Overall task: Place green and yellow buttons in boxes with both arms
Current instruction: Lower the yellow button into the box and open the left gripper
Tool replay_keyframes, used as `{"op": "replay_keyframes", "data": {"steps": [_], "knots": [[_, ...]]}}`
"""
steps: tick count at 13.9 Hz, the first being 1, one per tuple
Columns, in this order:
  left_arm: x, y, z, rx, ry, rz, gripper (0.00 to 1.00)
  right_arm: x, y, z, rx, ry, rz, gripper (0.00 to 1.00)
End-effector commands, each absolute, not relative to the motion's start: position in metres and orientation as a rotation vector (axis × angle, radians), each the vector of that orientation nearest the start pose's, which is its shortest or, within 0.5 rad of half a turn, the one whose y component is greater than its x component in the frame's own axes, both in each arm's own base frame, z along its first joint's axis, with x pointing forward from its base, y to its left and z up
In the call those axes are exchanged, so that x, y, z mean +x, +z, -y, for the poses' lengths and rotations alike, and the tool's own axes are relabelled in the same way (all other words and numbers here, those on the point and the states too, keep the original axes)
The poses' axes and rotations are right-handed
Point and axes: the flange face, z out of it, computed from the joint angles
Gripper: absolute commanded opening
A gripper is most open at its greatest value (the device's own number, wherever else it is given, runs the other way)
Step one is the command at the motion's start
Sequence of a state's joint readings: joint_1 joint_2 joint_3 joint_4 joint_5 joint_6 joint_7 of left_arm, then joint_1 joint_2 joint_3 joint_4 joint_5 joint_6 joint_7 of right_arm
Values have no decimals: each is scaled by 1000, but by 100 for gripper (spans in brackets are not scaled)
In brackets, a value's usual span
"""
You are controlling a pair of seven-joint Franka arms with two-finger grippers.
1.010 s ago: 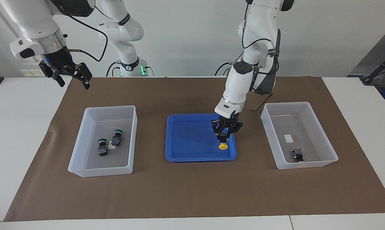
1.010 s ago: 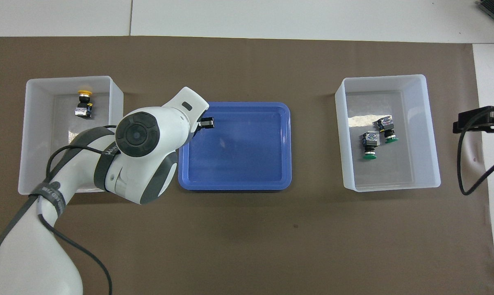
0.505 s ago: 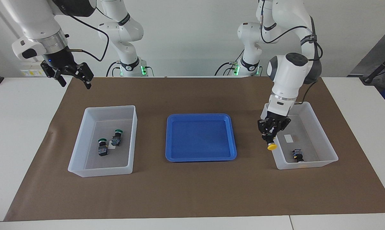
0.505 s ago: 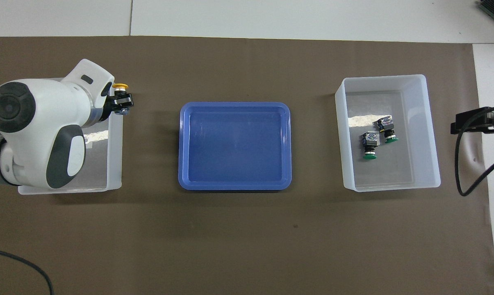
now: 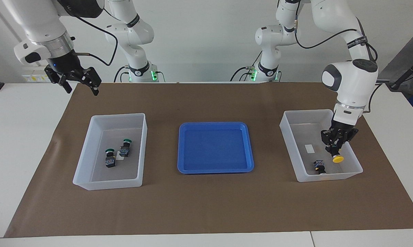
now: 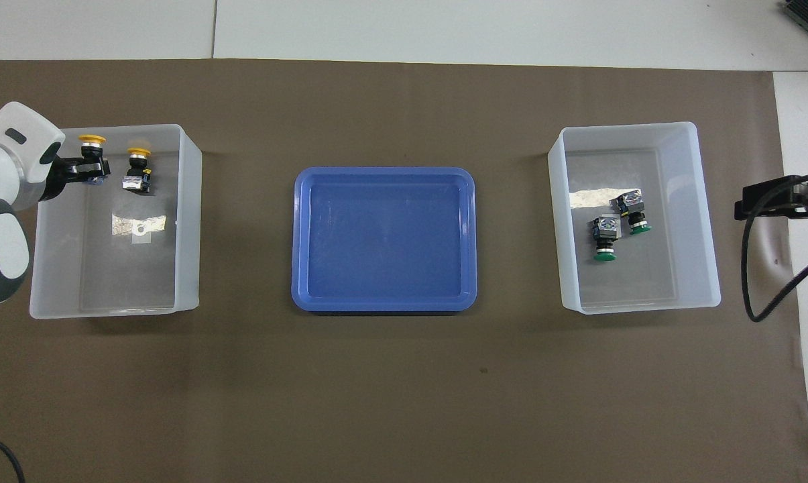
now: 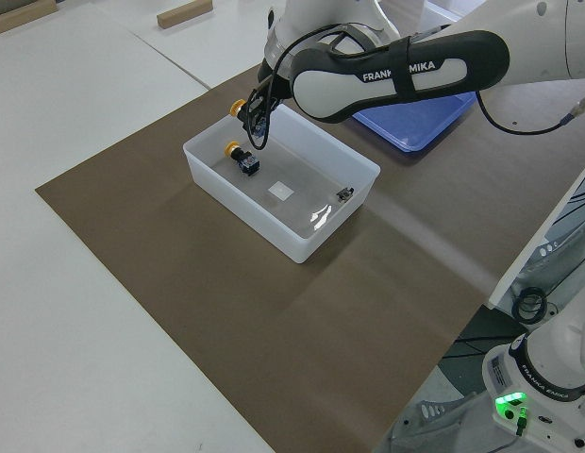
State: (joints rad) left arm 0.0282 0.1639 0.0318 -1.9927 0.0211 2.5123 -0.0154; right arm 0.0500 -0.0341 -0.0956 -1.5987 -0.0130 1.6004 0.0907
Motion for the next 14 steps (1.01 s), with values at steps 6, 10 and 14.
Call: {"op": "replay_keyframes", "data": {"steps": [6,10,14], "knots": [[635,333,10,-3085,-545,-34,8,540,634,25,-3140,-51,-219,100],[635,331,6,-3085,-526,-40,100,540,634,25,-3140,-51,-219,100],[626,366,-8,-3087,-489,-7,100,540,633,25,-3140,-48,-219,100]]}}
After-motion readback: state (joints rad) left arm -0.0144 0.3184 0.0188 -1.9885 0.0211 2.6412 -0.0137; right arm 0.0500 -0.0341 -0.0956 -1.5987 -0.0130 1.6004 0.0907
